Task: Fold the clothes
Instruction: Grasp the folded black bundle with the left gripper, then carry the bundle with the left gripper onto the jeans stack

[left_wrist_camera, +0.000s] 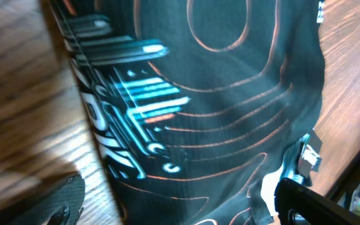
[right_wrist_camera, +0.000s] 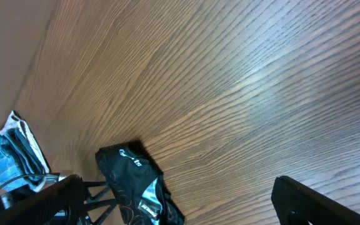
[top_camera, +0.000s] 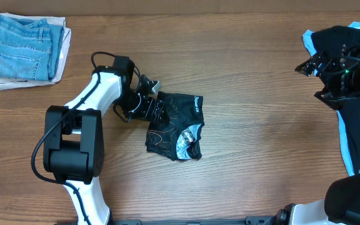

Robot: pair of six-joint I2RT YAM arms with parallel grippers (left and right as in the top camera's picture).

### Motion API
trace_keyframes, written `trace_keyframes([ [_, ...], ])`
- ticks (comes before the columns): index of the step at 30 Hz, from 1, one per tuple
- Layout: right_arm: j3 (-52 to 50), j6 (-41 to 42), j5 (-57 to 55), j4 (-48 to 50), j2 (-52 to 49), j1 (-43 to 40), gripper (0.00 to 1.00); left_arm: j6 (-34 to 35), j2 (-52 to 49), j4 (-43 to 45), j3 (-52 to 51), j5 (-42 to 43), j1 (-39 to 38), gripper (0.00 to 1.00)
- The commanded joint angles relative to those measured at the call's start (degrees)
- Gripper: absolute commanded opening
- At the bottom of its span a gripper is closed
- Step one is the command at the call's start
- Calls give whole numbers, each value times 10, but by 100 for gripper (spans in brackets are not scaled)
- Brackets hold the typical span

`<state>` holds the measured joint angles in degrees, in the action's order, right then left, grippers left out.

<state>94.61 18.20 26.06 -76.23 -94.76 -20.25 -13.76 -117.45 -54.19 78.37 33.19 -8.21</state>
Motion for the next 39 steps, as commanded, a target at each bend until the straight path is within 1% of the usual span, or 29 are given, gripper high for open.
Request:
trace_keyframes([
  [1,16,-7,7,0,20,-1,100,3,0,15,-35,18,-1,100],
  [5,16,-7,12,-3,20,-1,100,30,-1,37,-55,18,-1,98],
  [10,16,-7,13,-7,20,-1,100,59,-4,63,-56,8,-1,88],
  [12,16,-7,12,-11,20,-1,100,80,-4,75,-56,-8,-2,88],
  [16,16,-7,12,-13,20,-1,100,107,-6,95,-56,-12,-3,79],
  [17,16,-7,12,-13,20,-1,100,108,-7,96,-56,-12,-5,78],
  [20,16,-7,12,-13,20,-1,100,108,-16,97,-56,-7,-13,78],
  [21,16,-7,12,-13,20,-1,100,108,-22,97,-56,-5,-17,79],
  [22,16,-7,12,-13,20,-1,100,108,-26,97,-56,-5,-19,83],
  [23,16,-7,12,-14,20,-1,100,108,-34,97,-56,-5,-23,85],
  [25,16,-7,12,-15,20,-1,100,108,-50,97,-56,-3,-25,84],
  [26,16,-7,12,-16,20,-1,100,108,-57,97,-56,0,-26,81],
  [29,16,-18,12,-18,20,-1,100,108,-76,97,-56,1,-28,67],
  [32,16,-20,12,-20,20,-1,100,108,-83,102,-56,1,-27,47],
  [34,16,-19,12,-20,20,-1,100,107,-84,109,-56,0,-27,40],
  [35,16,-19,12,-20,20,-1,100,108,-84,113,-56,1,-27,32],
  [37,16,-20,12,-20,20,-1,100,108,-84,122,-56,-2,-27,4],
  [39,16,-20,12,-20,20,-1,100,108,-84,128,-55,-5,-26,4],
])
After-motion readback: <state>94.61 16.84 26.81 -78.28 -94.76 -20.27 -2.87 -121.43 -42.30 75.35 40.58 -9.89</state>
